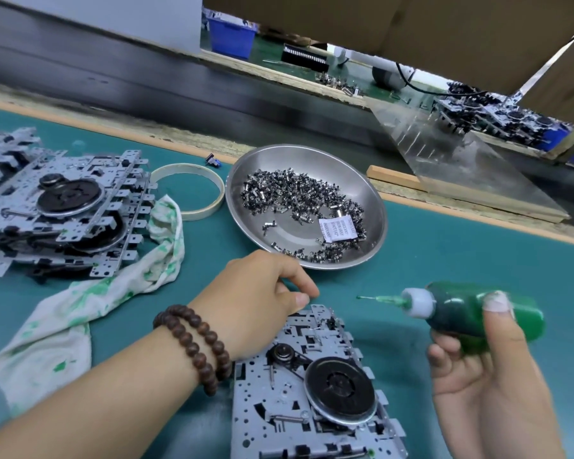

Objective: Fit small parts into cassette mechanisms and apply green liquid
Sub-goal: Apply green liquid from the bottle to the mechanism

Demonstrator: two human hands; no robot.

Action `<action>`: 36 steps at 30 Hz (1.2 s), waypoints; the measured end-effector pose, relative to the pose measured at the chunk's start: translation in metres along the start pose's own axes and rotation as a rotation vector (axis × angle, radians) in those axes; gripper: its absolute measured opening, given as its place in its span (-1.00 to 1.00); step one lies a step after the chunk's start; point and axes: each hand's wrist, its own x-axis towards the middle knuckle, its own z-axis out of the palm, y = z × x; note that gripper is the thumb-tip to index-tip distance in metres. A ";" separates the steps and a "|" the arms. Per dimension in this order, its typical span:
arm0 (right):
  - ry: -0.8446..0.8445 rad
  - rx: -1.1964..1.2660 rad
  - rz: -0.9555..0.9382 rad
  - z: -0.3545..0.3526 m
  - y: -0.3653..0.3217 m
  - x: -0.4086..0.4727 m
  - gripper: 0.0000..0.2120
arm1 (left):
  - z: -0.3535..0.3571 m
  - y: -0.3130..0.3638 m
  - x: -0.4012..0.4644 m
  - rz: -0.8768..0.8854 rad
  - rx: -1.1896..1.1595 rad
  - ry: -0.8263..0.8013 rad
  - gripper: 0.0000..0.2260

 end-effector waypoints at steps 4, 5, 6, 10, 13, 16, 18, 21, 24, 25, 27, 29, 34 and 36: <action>0.008 0.081 0.168 0.006 -0.004 0.001 -0.67 | 0.001 0.001 -0.003 0.033 -0.023 0.014 -0.88; 0.003 0.085 0.198 0.005 -0.005 0.001 -0.67 | 0.002 0.001 -0.004 0.048 -0.022 0.021 -0.88; -0.004 0.083 0.215 0.007 -0.005 0.000 -0.67 | 0.002 0.000 -0.004 0.059 -0.024 0.029 -0.87; -0.055 0.027 0.270 0.008 -0.002 -0.004 -0.68 | 0.003 -0.003 -0.005 0.087 -0.053 0.054 -0.85; -0.068 -0.017 0.345 0.006 0.000 -0.003 -0.55 | 0.004 -0.003 -0.009 0.119 -0.092 0.097 -0.85; -0.086 -0.036 0.380 0.004 0.001 -0.004 -0.47 | 0.004 0.001 -0.014 0.155 -0.075 0.164 -0.80; -0.106 -0.037 0.370 0.003 0.001 -0.006 -0.49 | 0.002 0.002 -0.014 0.160 -0.063 0.206 -0.77; -0.159 -0.051 0.345 0.003 0.003 -0.009 -0.60 | 0.000 0.001 -0.014 0.153 -0.073 0.238 -0.76; -0.210 -0.134 0.305 0.003 0.007 -0.012 -0.67 | -0.001 -0.001 -0.014 0.179 -0.034 0.236 -0.79; -0.229 -0.159 0.296 0.002 0.008 -0.013 -0.66 | -0.002 -0.002 -0.014 0.189 -0.012 0.237 -0.81; -0.253 -0.177 0.300 0.002 0.010 -0.013 -0.64 | -0.005 -0.003 -0.014 0.202 0.023 0.240 -0.85; -0.252 -0.160 0.318 0.000 0.010 -0.012 -0.66 | -0.008 -0.005 -0.014 0.206 0.036 0.224 -0.88; -0.228 -0.151 0.302 -0.003 0.011 -0.009 -0.66 | -0.012 -0.011 -0.011 0.139 -0.012 0.132 -0.95; -0.208 -0.148 0.239 -0.002 0.011 -0.010 -0.69 | -0.013 -0.013 -0.009 0.093 -0.095 0.068 -0.97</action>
